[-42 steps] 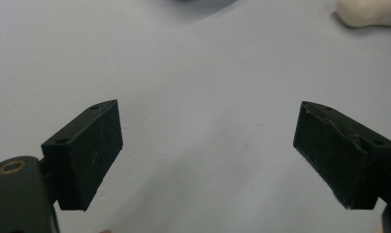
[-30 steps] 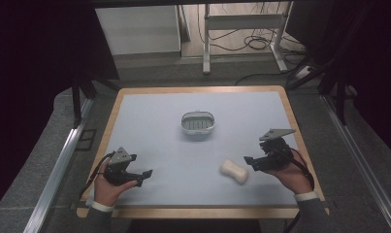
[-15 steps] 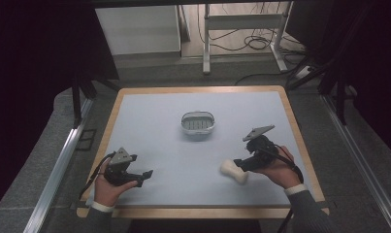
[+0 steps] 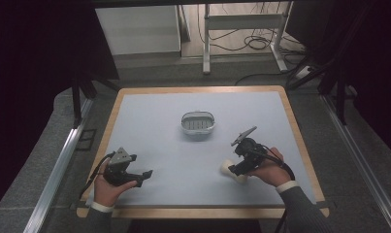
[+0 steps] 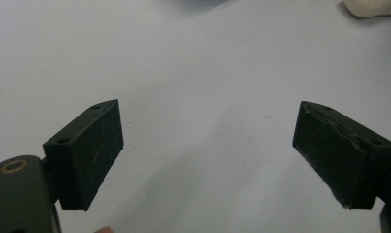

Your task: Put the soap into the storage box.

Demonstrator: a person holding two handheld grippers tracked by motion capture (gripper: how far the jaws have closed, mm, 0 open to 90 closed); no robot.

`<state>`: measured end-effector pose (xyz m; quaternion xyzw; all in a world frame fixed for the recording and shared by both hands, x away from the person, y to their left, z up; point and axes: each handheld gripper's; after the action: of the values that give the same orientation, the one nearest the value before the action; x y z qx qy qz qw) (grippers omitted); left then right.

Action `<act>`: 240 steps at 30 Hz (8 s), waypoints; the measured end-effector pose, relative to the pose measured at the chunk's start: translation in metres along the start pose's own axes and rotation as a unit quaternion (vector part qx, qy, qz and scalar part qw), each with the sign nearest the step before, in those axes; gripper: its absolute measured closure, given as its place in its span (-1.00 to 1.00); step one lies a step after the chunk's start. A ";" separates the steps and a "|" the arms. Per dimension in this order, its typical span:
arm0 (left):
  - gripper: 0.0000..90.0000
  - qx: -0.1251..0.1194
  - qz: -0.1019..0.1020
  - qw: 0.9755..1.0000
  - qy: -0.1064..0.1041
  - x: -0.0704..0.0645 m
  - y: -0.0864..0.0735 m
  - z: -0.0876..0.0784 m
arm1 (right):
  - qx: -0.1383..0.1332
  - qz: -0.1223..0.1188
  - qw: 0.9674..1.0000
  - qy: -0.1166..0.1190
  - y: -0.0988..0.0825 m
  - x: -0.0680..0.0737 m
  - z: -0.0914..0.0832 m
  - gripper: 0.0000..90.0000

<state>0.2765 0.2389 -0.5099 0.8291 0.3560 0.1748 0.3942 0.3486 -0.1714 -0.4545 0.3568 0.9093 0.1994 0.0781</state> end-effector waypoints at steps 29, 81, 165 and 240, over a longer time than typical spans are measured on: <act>-0.75 0.009 0.008 1.000 0.003 -0.001 -0.001 0.004 | 0.107 -0.003 0.994 -0.005 0.004 0.006 0.043 0.10; -0.75 0.010 0.009 1.000 -0.001 -0.001 -0.001 0.005 | 0.023 -0.050 0.998 0.004 0.066 -0.015 0.011 0.10; -0.75 0.014 0.015 1.000 -0.009 -0.002 -0.001 0.010 | -0.002 -0.153 0.988 0.010 0.188 -0.033 0.065 0.10; -0.75 0.000 0.008 1.000 0.003 -0.001 -0.001 0.001 | -0.230 0.095 0.968 -0.022 -0.048 -0.046 0.018 -0.39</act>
<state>0.2763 0.2380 -0.5115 0.8313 0.3501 0.1806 0.3920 0.3576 -0.2294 -0.4909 0.4186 0.7987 0.4020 0.1589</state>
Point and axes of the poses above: each handheld gripper's, and its own axes: z roughly forward along the jaws, y roughly out of its top, x roughly to its left, and after that the axes turned 6 degrees about z, right-handed
